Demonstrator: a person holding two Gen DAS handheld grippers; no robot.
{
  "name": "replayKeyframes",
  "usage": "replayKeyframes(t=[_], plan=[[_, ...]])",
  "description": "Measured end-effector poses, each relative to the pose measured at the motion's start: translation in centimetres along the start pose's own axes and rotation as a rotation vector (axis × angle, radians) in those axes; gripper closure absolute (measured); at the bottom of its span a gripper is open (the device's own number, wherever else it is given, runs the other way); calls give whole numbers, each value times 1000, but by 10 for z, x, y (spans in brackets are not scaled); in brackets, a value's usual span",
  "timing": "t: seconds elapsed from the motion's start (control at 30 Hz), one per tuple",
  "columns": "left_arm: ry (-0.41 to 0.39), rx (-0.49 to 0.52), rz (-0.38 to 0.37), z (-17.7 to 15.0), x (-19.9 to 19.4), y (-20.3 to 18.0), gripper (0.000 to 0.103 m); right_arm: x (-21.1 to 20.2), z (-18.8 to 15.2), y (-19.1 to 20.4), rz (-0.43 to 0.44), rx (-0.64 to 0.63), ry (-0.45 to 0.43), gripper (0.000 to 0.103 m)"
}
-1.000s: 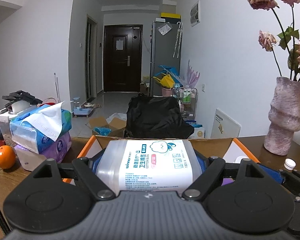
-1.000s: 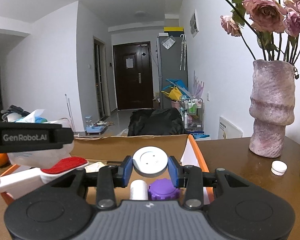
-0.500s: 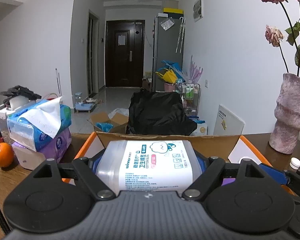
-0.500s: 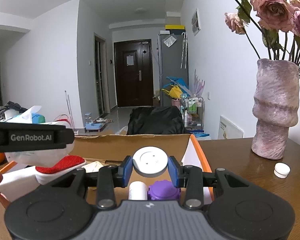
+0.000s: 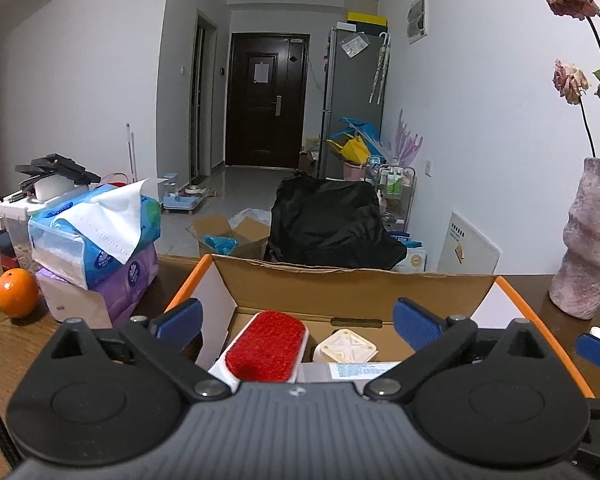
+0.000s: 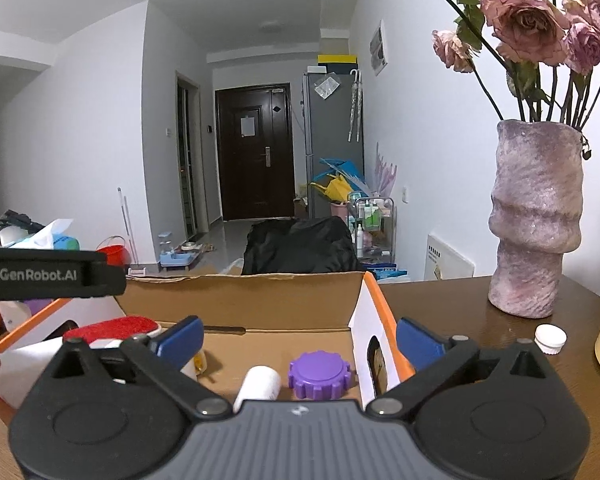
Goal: Organize rigid objects
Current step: 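Withdraw both open tools from the box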
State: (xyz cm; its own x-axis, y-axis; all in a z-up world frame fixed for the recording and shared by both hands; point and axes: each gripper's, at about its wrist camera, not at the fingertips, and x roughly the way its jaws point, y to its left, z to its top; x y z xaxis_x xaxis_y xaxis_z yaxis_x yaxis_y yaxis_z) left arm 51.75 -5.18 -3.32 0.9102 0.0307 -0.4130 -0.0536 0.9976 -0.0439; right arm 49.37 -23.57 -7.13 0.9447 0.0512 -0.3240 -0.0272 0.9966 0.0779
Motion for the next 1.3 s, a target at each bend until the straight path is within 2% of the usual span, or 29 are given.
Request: replayKeyframes(t=[0.53,1.3], plan=[[-15,-14,-6,1,-11,5,0,-9,1,-3,-2,13,-22,0],[-36,1,12,-12,-57,30,0,-57,-2,-31,-20,-8,-61,0]])
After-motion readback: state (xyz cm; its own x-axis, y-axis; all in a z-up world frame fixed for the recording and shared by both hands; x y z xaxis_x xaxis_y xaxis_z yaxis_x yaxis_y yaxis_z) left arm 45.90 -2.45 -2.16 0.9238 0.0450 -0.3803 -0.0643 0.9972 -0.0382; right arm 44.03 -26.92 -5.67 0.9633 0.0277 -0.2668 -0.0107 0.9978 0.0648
